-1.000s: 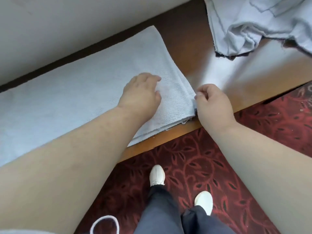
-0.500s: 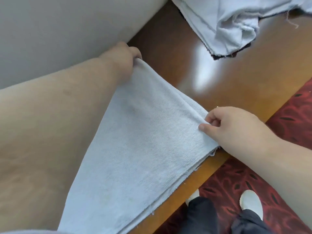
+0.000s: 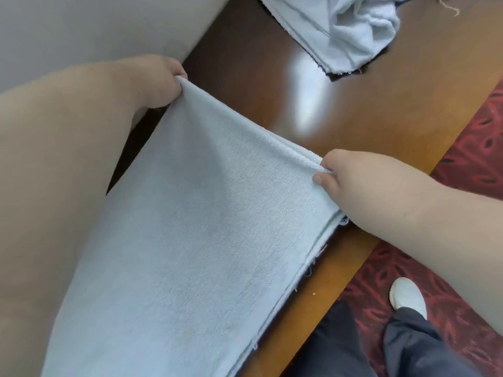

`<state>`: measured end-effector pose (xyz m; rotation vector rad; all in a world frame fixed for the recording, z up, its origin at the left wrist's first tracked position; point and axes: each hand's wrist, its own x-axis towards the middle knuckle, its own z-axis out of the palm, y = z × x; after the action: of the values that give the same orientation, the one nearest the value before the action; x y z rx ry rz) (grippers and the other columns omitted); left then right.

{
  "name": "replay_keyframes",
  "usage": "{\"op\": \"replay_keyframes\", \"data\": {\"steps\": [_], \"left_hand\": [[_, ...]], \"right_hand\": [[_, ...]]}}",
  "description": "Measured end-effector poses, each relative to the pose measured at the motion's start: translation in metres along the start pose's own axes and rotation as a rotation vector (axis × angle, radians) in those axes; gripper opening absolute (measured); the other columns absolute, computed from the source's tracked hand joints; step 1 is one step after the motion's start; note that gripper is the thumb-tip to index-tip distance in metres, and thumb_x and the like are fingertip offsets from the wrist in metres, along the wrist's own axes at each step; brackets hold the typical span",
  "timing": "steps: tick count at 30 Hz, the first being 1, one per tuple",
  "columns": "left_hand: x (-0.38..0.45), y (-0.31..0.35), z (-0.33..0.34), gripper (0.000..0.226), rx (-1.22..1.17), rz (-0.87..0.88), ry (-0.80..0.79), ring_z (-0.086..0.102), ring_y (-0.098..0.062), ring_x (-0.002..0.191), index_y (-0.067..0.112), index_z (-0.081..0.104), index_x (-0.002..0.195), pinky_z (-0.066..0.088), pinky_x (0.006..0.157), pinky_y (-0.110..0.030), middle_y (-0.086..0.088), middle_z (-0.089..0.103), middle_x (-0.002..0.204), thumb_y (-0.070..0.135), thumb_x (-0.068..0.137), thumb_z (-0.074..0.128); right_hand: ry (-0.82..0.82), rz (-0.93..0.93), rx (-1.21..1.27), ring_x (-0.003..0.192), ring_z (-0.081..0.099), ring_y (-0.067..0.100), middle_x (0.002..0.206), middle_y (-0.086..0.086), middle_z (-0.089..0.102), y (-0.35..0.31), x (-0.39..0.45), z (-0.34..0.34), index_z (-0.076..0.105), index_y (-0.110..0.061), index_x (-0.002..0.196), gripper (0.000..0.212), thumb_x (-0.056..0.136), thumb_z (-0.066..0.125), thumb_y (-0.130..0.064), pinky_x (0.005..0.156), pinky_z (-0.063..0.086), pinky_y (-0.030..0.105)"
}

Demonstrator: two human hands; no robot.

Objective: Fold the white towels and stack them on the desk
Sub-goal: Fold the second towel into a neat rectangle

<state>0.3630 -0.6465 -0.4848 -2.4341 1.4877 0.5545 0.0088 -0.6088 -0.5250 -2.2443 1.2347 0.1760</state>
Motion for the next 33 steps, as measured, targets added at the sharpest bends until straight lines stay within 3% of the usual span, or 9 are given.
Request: {"op": "replay_keyframes", "data": {"steps": [6,11,14,18,21,25,28,31,33], "left_hand": [[0.01,0.004,0.025,0.032,-0.175,-0.126,0.148,0.052,-0.036,0.114,0.015,0.055,0.123,0.038,0.088,-0.033,-0.019,0.057,0.125,0.013,0.096,0.039],[0.0,0.002,0.055,0.061,-0.189,-0.217,0.261,0.054,-0.04,0.117,0.005,0.051,0.13,0.042,0.091,-0.041,-0.022,0.057,0.128,0.054,0.099,0.035],[0.003,0.002,0.063,0.06,-0.102,-0.199,0.304,0.05,-0.039,0.123,0.005,0.046,0.135,0.039,0.099,-0.043,-0.022,0.051,0.135,0.053,0.102,0.032],[0.014,0.001,0.055,0.056,-0.131,-0.191,0.325,0.052,-0.041,0.119,0.005,0.053,0.126,0.04,0.095,-0.042,-0.024,0.056,0.128,0.05,0.104,0.028],[0.015,0.006,0.064,0.05,-0.154,-0.175,0.329,0.048,-0.043,0.122,0.015,0.035,0.148,0.04,0.097,-0.047,-0.022,0.045,0.137,0.039,0.105,0.025],[0.006,0.009,0.066,0.071,-0.165,-0.231,0.399,0.057,-0.04,0.114,0.013,0.041,0.132,0.043,0.092,-0.047,-0.015,0.057,0.128,0.069,0.093,0.022],[0.004,0.01,0.07,0.077,-0.158,-0.193,0.403,0.055,-0.041,0.116,0.01,0.041,0.13,0.041,0.093,-0.047,-0.016,0.057,0.129,0.074,0.09,0.023],[0.005,0.011,0.069,0.069,-0.237,-0.202,0.312,0.044,-0.038,0.128,0.01,0.039,0.137,0.033,0.104,-0.045,-0.018,0.046,0.14,0.064,0.096,0.024],[0.009,0.009,0.061,0.049,-0.371,-0.213,0.27,0.047,-0.035,0.123,0.011,0.045,0.136,0.035,0.1,-0.038,-0.017,0.049,0.136,0.042,0.102,0.029]], "right_hand": [[0.08,0.063,0.017,0.06,0.049,0.014,0.073,-0.003,0.054,-0.002,0.007,0.014,0.045,-0.023,0.081,0.031,0.1,0.043,-0.048,0.049,0.029,0.03],[0.266,0.024,0.059,0.09,0.035,0.016,0.1,-0.008,0.038,-0.004,-0.002,0.012,0.049,-0.031,0.089,0.018,0.093,0.047,-0.048,0.076,0.033,0.031],[0.213,0.0,0.009,0.075,0.046,0.022,0.086,-0.003,0.045,-0.003,0.0,0.014,0.045,-0.025,0.089,0.016,0.097,0.049,-0.039,0.064,0.034,0.033],[0.199,0.02,0.045,0.06,0.044,0.012,0.076,-0.008,0.042,0.004,0.004,0.012,0.044,-0.024,0.093,0.014,0.1,0.049,-0.035,0.049,0.026,0.027],[0.238,0.032,0.073,0.062,0.045,0.005,0.077,-0.008,0.049,0.004,0.002,0.008,0.049,-0.025,0.098,0.012,0.099,0.048,-0.036,0.049,0.028,0.023],[0.186,0.117,0.093,0.065,0.047,0.003,0.078,-0.013,0.047,-0.003,-0.008,0.012,0.039,-0.028,0.105,0.04,0.088,0.054,-0.061,0.049,0.029,0.024],[0.106,0.156,0.057,0.07,0.05,0.015,0.076,-0.009,0.048,0.002,-0.001,0.007,0.055,-0.017,0.118,0.041,0.093,0.06,-0.05,0.051,0.027,0.024],[0.061,0.163,0.111,0.07,0.046,0.013,0.075,-0.009,0.048,0.004,0.006,-0.002,0.061,-0.016,0.115,0.031,0.096,0.061,-0.041,0.052,0.025,0.023],[0.065,0.175,0.152,0.067,0.045,0.007,0.077,-0.009,0.053,0.005,0.003,-0.003,0.061,-0.02,0.107,0.022,0.096,0.06,-0.039,0.052,0.027,0.024]]}}
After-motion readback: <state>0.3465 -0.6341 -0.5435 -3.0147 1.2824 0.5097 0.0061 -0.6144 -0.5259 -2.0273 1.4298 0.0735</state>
